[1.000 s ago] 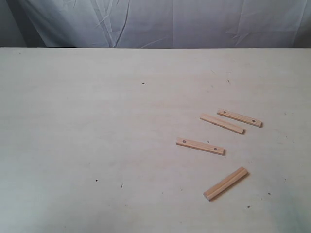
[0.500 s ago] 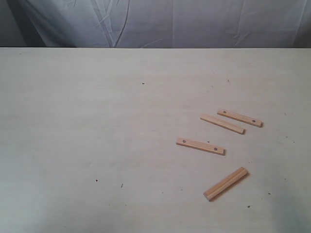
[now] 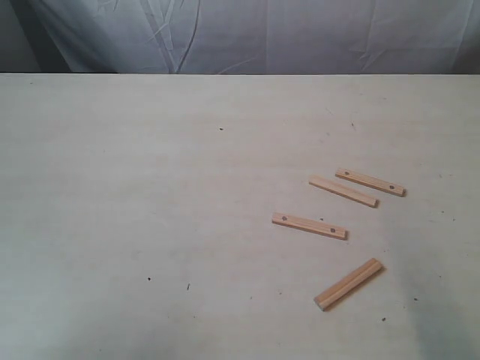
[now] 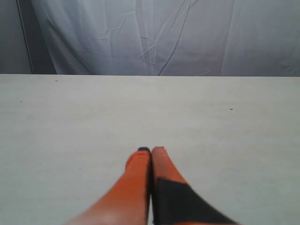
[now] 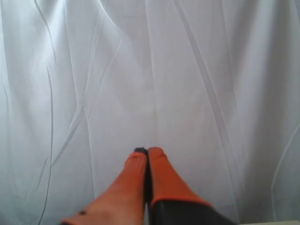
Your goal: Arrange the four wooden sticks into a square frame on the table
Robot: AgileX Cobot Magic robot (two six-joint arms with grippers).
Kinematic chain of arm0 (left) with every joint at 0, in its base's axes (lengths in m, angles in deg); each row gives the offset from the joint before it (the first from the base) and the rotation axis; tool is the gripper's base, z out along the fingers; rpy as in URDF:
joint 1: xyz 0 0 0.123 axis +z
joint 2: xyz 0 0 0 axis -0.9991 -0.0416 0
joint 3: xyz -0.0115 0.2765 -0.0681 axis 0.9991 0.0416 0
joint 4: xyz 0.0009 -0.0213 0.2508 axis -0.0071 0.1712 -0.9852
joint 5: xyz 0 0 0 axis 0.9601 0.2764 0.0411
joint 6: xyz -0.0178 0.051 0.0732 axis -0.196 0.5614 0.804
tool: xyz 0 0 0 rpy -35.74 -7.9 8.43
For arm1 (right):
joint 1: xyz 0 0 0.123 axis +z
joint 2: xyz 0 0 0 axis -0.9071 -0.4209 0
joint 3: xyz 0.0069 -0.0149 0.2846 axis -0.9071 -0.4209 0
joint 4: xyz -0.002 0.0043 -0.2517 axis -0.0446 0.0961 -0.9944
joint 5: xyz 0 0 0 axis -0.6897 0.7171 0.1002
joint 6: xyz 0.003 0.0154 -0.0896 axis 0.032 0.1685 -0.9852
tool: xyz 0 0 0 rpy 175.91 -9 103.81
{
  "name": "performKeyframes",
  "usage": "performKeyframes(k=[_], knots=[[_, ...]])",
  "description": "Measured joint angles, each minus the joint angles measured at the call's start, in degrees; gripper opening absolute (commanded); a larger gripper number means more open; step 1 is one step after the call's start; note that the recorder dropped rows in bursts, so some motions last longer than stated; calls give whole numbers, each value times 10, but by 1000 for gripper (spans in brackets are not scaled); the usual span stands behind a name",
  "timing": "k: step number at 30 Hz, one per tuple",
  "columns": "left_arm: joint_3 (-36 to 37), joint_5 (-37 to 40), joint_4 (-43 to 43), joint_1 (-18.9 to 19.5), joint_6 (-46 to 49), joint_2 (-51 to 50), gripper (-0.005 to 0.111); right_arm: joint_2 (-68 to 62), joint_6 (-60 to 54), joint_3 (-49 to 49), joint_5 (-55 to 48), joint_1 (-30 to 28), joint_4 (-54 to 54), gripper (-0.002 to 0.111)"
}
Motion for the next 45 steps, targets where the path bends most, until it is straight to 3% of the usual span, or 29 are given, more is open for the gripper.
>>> performKeyframes(k=[3,6,13,20,23,31,35,45], knots=[[0,0,0,0,0,0,0,0,0,8,-40,0,0,0],[0,0,0,0,0,0,0,-34,-3,98,-195,0,-17,0],[0,0,0,0,0,0,0,-312,-4,289,-429,0,-19,0],[0,0,0,0,0,0,0,-641,-13,349,-404,0,74,0],[0,0,0,0,0,0,0,-801,-38,441,-443,28,102,0],[0,0,0,0,0,0,0,-1063,-45,665,-489,96,111,0],[0,0,0,0,0,0,0,-1152,-38,717,-511,98,111,0],[0,0,0,0,0,0,0,-1183,29,720,-512,99,28,0]])
